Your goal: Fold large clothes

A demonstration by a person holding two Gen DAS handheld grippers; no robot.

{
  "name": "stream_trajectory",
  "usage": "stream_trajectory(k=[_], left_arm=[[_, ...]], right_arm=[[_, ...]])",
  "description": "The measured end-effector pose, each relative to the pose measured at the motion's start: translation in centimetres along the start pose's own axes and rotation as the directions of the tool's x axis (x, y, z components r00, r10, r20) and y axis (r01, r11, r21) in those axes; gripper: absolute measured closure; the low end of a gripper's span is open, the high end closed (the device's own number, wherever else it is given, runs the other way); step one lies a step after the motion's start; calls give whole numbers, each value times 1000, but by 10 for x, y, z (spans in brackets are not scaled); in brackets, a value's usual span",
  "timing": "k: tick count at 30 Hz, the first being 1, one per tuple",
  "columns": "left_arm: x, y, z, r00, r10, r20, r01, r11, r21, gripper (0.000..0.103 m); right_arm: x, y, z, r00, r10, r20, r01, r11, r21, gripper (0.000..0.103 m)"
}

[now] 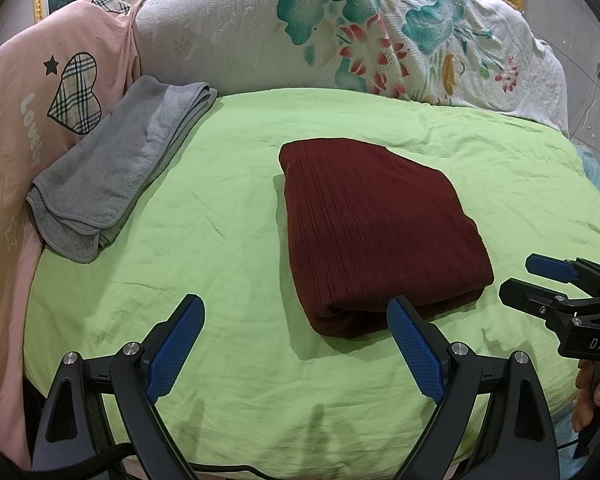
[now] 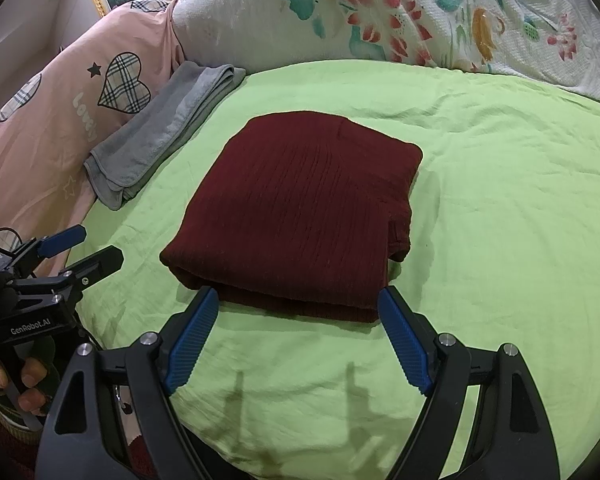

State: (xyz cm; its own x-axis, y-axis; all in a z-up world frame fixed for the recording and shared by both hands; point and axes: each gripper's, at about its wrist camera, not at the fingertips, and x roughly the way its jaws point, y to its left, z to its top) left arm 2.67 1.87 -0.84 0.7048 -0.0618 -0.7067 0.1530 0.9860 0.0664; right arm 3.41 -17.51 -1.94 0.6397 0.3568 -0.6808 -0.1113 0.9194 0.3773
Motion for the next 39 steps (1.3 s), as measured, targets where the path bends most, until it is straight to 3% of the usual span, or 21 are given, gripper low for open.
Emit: stream_trajectory(k=[39], left_arm=[[5,-2,14,1000,5,6,-5,1000,6,10]], right_arm=[[1,-7,16,1000,-2,21,2,1000,5,21]])
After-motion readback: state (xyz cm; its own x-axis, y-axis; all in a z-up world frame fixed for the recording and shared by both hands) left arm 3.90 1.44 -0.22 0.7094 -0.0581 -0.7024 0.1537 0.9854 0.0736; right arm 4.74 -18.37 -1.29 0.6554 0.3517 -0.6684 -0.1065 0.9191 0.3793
